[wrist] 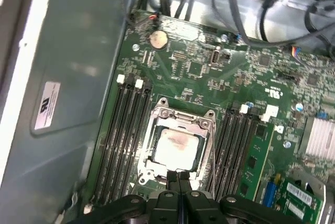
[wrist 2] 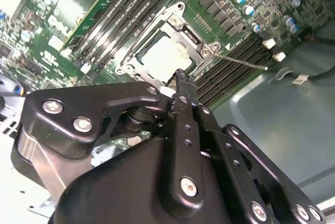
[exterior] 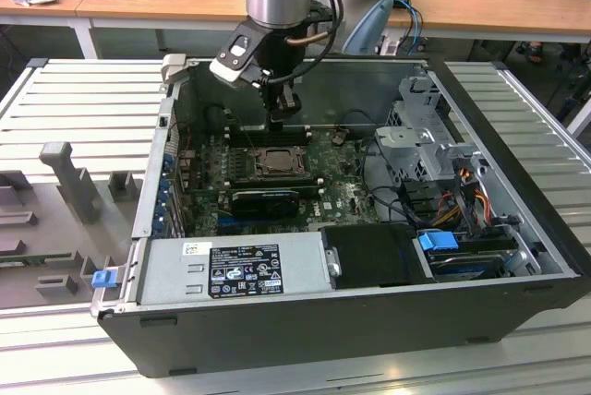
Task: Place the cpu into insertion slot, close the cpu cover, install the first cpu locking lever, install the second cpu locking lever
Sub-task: 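Install the first cpu locking lever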
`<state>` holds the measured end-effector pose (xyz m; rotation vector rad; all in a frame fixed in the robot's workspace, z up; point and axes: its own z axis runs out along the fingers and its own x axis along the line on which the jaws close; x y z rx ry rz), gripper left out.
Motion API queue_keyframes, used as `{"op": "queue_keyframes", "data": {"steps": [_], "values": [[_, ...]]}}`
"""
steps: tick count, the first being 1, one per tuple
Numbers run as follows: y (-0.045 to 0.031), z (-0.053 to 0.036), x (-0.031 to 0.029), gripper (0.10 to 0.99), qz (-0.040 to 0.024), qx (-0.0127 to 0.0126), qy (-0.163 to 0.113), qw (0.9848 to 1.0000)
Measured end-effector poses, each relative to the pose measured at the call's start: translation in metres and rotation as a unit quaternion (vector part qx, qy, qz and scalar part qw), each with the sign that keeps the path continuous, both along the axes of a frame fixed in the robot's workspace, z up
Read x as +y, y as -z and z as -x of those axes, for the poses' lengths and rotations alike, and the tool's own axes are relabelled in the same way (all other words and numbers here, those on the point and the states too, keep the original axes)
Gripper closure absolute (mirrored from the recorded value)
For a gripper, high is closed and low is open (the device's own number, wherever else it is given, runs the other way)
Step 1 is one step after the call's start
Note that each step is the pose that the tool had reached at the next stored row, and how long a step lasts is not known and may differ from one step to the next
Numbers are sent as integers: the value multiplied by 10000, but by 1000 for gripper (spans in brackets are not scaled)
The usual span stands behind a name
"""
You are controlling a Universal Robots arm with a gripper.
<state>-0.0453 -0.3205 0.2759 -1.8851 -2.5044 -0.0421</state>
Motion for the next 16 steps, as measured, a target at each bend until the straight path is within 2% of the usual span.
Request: {"op": "queue_keyframes", "data": {"steps": [3,6,13,16], "values": [[-1,0,0,980,3,0,-201,9998],[0,0,0,980,3,0,-495,9988],[0,0,0,980,3,0,-789,9969],[0,0,0,980,3,0,-951,9955]]}}
